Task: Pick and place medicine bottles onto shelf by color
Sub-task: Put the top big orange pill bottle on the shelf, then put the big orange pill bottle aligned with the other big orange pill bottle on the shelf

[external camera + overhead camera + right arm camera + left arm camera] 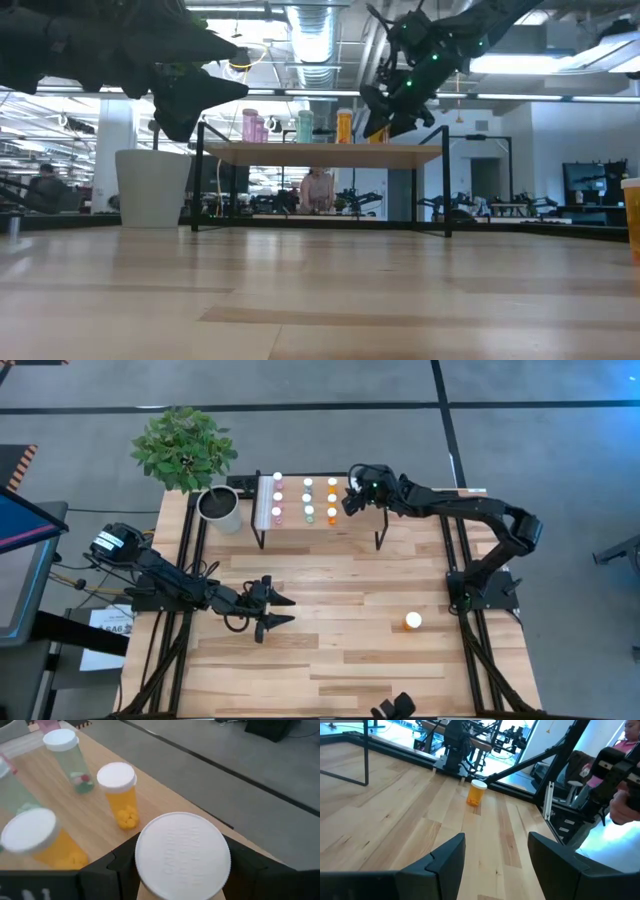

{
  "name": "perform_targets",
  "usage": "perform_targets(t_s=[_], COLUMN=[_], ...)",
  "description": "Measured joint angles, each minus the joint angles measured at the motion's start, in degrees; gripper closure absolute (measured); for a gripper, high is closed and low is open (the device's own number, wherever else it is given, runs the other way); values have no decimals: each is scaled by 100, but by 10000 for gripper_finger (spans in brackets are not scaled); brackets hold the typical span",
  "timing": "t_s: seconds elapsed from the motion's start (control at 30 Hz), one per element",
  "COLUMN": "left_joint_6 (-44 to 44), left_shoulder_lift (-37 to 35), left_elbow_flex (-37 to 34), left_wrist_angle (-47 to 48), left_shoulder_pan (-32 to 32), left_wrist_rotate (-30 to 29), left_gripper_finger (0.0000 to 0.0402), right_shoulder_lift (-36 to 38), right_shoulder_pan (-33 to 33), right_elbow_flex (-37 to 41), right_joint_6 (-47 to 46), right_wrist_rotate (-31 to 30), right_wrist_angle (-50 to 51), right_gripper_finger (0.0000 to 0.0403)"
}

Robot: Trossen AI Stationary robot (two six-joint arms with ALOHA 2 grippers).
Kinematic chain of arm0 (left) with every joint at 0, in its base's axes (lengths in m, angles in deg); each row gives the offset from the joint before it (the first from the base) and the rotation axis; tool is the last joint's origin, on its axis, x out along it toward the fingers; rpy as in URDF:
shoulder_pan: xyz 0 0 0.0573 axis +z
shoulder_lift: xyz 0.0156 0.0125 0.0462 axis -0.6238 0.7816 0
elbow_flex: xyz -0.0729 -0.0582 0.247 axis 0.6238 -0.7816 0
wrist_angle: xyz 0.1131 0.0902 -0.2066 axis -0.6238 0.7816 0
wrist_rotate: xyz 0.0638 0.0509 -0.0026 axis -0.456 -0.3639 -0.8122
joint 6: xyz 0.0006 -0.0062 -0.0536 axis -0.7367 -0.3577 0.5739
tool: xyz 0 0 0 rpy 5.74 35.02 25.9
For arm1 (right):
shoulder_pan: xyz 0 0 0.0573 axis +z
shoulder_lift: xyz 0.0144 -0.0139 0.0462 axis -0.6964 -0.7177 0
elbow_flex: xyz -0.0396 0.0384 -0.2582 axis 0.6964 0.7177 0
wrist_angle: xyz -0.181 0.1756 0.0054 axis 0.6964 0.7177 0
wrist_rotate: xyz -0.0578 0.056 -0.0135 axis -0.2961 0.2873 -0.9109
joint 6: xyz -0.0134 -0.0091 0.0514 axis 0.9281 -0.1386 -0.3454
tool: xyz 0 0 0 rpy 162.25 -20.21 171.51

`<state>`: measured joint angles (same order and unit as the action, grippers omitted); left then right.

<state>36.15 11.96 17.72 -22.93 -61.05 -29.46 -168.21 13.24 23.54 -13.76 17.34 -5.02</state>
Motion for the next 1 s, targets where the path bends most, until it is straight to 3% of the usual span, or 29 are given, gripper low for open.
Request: perform_targets(t_s=[0.5,1.0], left_joint_6=[12,32], left_shoulder_lift=[0,0], left_elbow_flex=[0,0], left_wrist_angle=[-33,-39], left_shoulder_pan=[0,0], left_wrist_rotate=[2,10], left_gripper_finger=[198,198], right_shoulder_lift=[570,610], right_shoulder_pan=[66,60], right_elbow_flex=[7,7], right_joint_6=[100,182], right_wrist_rotate=[2,-66], right_wrist_angle=[309,562], right_gripper_finger=[132,130])
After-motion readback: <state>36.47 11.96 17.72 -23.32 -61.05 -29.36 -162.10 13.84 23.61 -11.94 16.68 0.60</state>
